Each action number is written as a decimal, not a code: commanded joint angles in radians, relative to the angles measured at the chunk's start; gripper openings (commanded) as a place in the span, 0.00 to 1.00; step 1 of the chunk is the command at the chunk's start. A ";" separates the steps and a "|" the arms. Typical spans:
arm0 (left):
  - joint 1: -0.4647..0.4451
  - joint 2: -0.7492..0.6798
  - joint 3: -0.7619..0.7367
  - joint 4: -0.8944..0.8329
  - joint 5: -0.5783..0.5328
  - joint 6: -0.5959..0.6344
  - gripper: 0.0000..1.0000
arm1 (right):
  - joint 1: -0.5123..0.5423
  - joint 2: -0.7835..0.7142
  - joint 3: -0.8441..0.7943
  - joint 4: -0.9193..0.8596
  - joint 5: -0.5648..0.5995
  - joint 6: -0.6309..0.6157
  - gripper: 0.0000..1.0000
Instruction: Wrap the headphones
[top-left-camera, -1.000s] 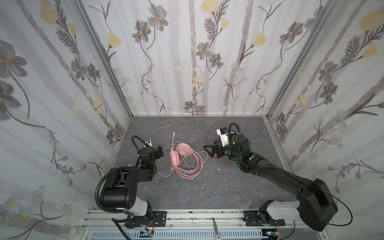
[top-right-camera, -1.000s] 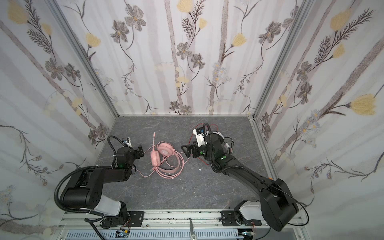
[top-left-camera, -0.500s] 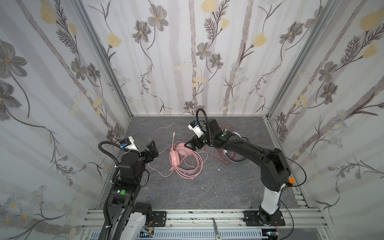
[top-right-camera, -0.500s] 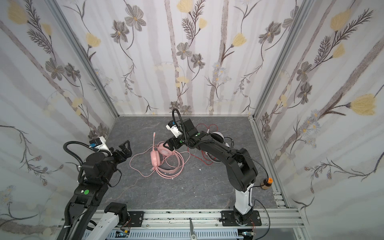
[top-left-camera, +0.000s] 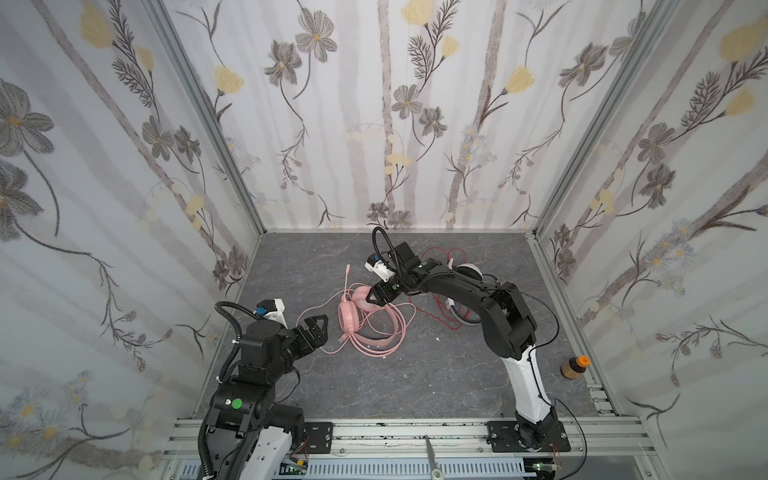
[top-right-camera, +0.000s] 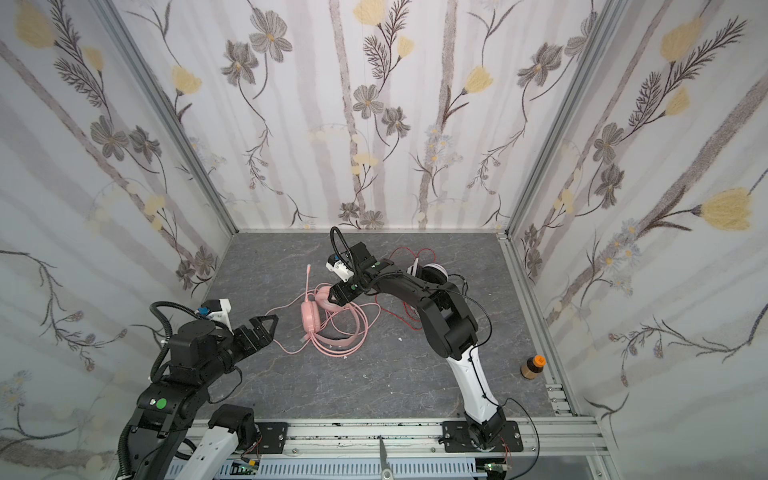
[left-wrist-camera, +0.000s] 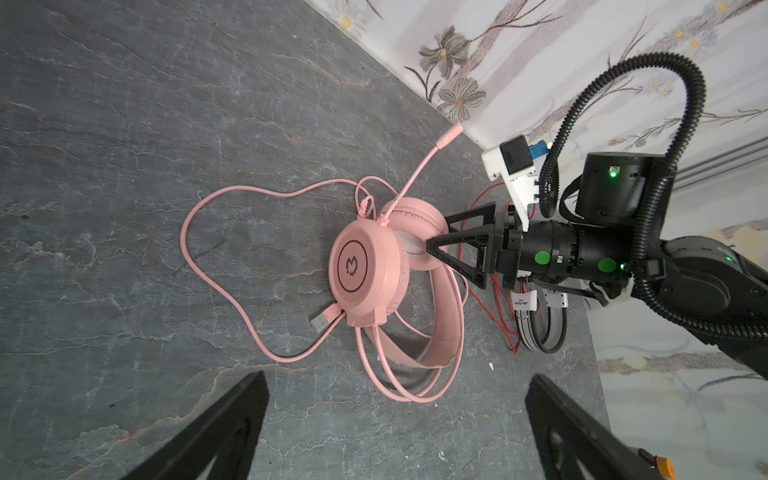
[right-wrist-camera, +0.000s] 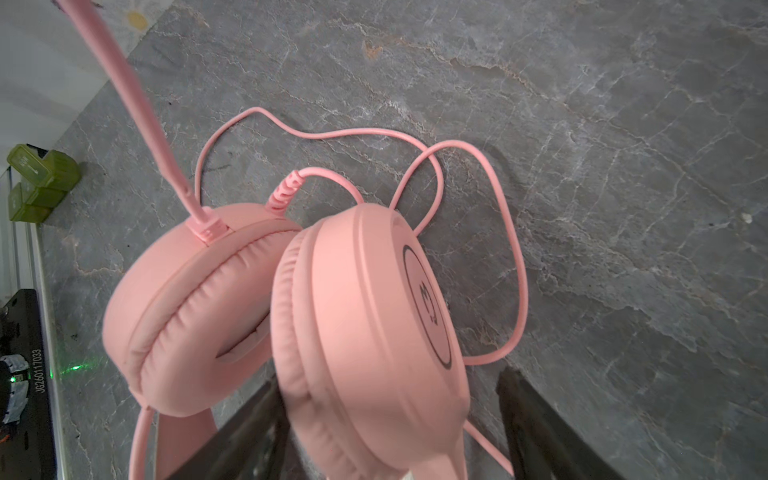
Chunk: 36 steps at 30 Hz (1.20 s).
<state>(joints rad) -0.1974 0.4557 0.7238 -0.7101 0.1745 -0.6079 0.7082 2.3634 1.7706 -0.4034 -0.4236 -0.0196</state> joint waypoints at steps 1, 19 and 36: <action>0.000 0.009 0.002 0.017 0.051 -0.004 1.00 | 0.011 0.021 0.024 0.012 0.012 -0.020 0.77; -0.001 0.169 0.036 -0.010 0.153 0.005 1.00 | 0.032 0.008 0.082 0.033 0.151 0.053 0.29; -0.297 0.320 0.107 0.059 -0.073 -0.366 0.94 | 0.090 -0.405 -0.235 0.145 0.733 0.422 0.27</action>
<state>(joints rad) -0.4362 0.7391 0.8028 -0.7181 0.1894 -0.8745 0.7853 1.9884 1.5452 -0.3199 0.1547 0.3195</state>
